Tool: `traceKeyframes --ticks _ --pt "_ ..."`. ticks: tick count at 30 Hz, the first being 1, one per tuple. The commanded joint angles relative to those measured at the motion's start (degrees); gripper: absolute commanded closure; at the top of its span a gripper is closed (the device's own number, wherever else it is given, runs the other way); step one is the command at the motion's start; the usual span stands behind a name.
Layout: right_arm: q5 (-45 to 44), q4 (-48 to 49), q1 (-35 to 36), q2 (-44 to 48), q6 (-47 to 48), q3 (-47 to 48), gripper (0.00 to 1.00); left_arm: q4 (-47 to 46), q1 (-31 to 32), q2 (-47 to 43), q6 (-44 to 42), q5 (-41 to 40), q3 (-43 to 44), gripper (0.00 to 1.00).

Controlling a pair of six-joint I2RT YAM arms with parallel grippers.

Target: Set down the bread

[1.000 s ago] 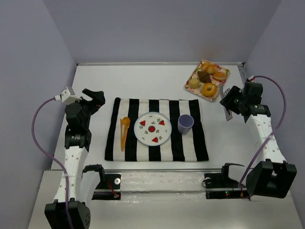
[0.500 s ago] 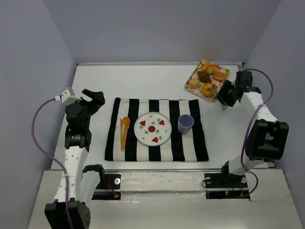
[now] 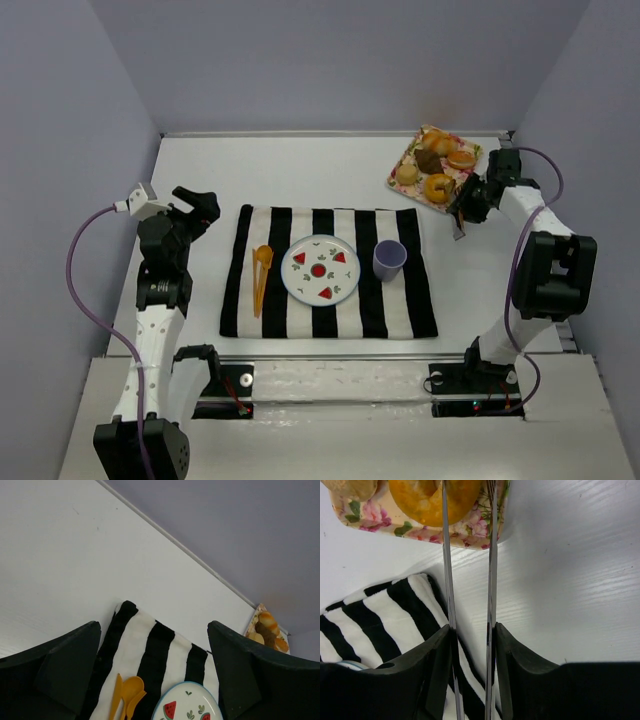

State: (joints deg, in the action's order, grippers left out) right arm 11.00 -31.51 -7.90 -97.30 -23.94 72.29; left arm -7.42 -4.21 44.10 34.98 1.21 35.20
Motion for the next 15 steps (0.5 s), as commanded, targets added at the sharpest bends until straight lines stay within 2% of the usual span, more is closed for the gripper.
traceKeyframes --ticks 1,3,6,8,11,15 --pt "0.7 2.0 -0.2 0.6 0.7 3.1 0.58 -1.1 0.2 0.2 -0.7 -0.1 0.2 0.01" --pt "0.9 2.2 -0.2 0.8 0.7 3.6 0.65 -1.1 0.2 0.2 -0.7 -0.2 0.3 0.01" --pt "0.7 2.1 -0.2 1.8 0.5 4.2 0.85 -1.1 0.2 0.2 -0.6 0.0 0.4 0.01" --pt "-0.1 2.0 -0.2 3.2 0.4 4.2 0.93 -1.1 0.2 0.2 -0.5 0.2 0.5 0.01" --pt "-2.3 2.1 -0.2 8.0 0.4 3.9 0.93 -1.1 0.2 0.1 -0.5 0.6 0.5 0.01" --pt "-0.6 2.0 -0.2 15.9 1.0 2.9 0.93 -1.2 0.2 -0.1 -0.3 1.0 0.0 0.01"
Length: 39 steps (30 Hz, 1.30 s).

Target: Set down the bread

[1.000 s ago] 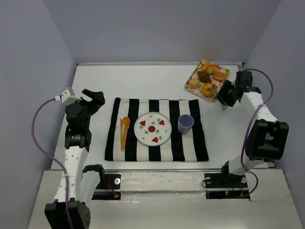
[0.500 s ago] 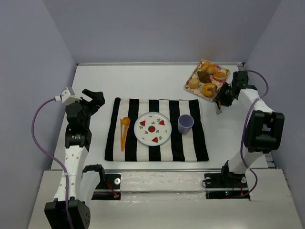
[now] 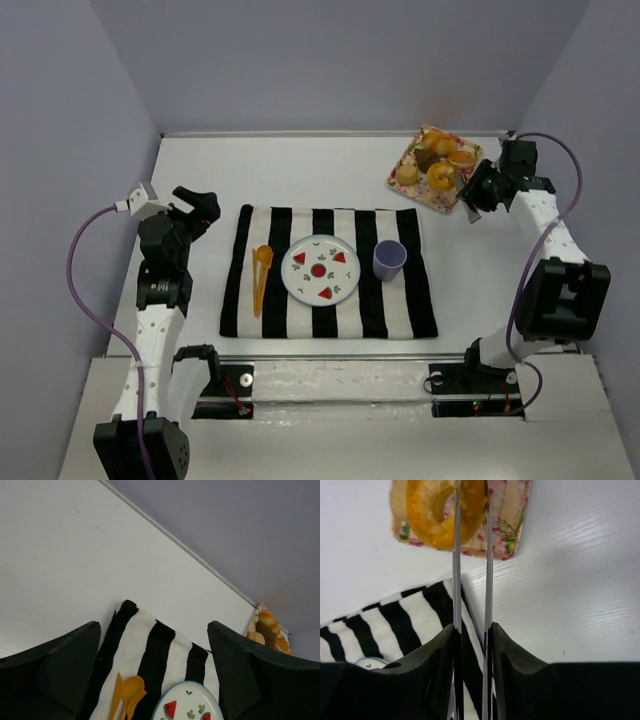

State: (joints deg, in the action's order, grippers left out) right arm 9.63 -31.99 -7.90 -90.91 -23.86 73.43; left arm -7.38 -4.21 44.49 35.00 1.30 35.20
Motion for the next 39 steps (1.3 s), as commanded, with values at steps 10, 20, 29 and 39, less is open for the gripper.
traceKeyframes --ticks 10,20,29,39 --pt "18.7 -1.7 14.8 24.1 10.6 -2.7 0.93 -1.8 0.2 0.2 -0.1 1.5 -0.3 0.01" --pt "10.1 -6.1 38.6 24.7 10.2 -9.6 0.93 -1.4 0.2 0.5 -0.2 2.5 0.3 0.01" --pt "6.5 -6.2 46.0 16.9 9.2 -10.8 0.83 -1.0 0.2 0.2 0.0 2.2 0.0 0.01" --pt "5.0 -5.8 46.5 14.3 9.0 -8.7 0.52 0.1 0.2 0.9 -0.2 0.5 0.5 0.01"
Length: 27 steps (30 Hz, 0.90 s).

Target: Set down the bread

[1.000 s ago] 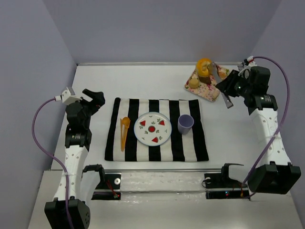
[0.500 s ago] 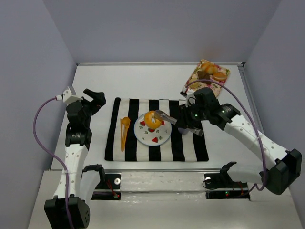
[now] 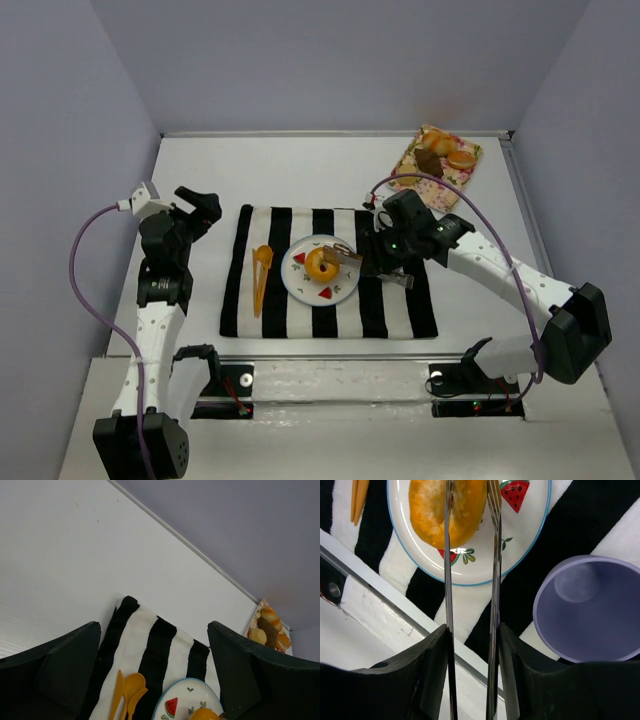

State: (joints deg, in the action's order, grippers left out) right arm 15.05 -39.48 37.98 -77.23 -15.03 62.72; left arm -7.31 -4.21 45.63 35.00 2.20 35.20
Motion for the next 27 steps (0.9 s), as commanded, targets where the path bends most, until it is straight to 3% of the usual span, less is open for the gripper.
traceKeyframes --ticks 1,9,16,23,27 --pt "-1.2 1.6 0.6 0.3 0.2 2.1 0.51 0.0 0.2 -0.3 -0.2 -0.4 0.5 0.01" --pt "-4.4 1.7 0.6 -1.5 0.1 5.6 0.5 -0.1 0.2 -0.5 -0.3 -0.5 0.5 0.01" --pt "-12.7 1.6 -0.2 -2.1 -3.1 12.9 0.53 0.1 0.2 -0.7 -0.4 -1.0 0.5 0.01" --pt "-13.6 2.3 -12.2 -2.3 -2.3 18.8 0.56 0.0 0.3 -0.7 -0.5 -1.1 0.4 0.01" --pt "-11.1 1.3 -25.0 -6.3 6.2 22.7 0.56 -0.2 0.2 -0.2 -0.7 -1.6 0.2 0.01"
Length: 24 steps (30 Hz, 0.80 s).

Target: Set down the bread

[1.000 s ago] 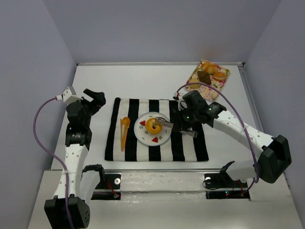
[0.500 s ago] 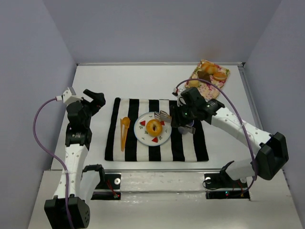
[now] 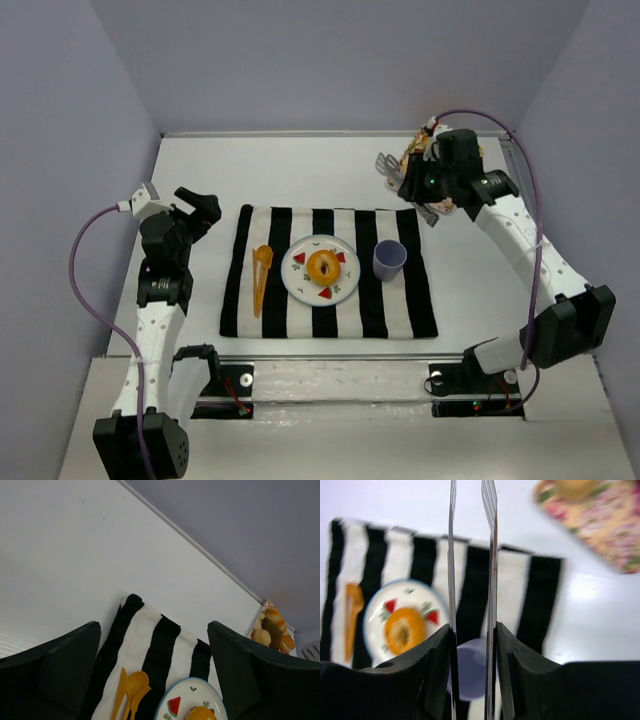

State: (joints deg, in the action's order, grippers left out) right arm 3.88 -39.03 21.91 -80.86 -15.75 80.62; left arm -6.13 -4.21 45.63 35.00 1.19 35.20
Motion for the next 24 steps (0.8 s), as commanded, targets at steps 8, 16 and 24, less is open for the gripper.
traceKeyframes --ticks 8,16,24 --pt "4.5 -3.3 -22.9 -17.6 29.5 16.6 0.58 -1.3 0.2 3.3 -1.4 -0.6 1.5 0.01" --pt "5.3 -7.6 -26.0 -30.3 42.9 28.4 0.5 -1.1 0.2 5.3 -1.5 -4.8 2.2 0.01" --pt "4.6 -12.7 -26.5 -38.0 48.4 35.8 0.47 -0.5 0.2 8.5 -1.8 -5.8 3.6 0.01"
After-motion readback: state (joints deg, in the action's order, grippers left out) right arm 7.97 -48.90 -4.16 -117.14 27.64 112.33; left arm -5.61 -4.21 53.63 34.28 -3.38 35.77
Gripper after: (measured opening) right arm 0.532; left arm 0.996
